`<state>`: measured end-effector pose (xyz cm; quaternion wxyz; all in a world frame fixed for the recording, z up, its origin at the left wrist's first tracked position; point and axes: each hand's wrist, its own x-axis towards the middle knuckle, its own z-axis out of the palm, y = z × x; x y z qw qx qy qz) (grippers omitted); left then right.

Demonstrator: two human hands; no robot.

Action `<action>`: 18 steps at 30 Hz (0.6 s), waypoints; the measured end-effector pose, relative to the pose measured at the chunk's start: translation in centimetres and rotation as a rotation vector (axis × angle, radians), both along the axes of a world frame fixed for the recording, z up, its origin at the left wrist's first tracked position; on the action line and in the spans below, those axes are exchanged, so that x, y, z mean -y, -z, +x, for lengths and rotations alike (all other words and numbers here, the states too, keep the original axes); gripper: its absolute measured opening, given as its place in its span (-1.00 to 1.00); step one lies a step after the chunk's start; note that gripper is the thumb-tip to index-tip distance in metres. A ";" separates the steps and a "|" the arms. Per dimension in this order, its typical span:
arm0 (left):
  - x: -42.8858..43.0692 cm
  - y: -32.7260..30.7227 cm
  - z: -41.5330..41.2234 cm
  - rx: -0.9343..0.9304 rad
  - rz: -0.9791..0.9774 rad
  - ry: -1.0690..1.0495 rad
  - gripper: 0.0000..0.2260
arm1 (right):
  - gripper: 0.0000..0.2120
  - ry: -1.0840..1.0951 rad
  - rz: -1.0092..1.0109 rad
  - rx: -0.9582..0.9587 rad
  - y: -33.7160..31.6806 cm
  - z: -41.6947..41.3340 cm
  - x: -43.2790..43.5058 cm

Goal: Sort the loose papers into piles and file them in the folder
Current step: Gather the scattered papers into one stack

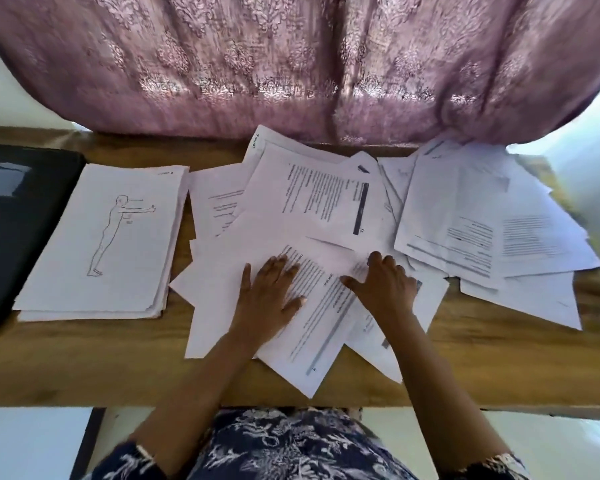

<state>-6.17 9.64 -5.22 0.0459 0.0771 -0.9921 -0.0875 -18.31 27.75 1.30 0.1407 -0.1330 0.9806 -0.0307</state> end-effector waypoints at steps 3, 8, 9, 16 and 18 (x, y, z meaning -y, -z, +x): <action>-0.7 -0.3 -0.5 0.003 0.013 -0.033 -0.45 | -0.25 -0.026 0.034 0.053 0.4 0.8 -1.0; -1.2 -0.6 -1.6 -0.063 0.028 -0.046 -0.35 | -0.52 -0.229 -0.088 0.196 0.4 0.0 -1.4; -1.2 -0.8 -2.1 -0.079 0.027 -0.036 -0.25 | -0.56 -0.286 -0.132 0.189 0.1 -0.3 -1.4; 0.6 -6.7 -7.8 -0.277 0.121 0.124 -0.45 | -0.88 -0.551 -0.321 0.023 -2.8 -5.5 -1.3; 1.9 -8.0 -8.1 -0.143 0.266 0.045 -0.69 | -0.88 -0.473 -0.543 0.133 -3.4 -7.5 -0.6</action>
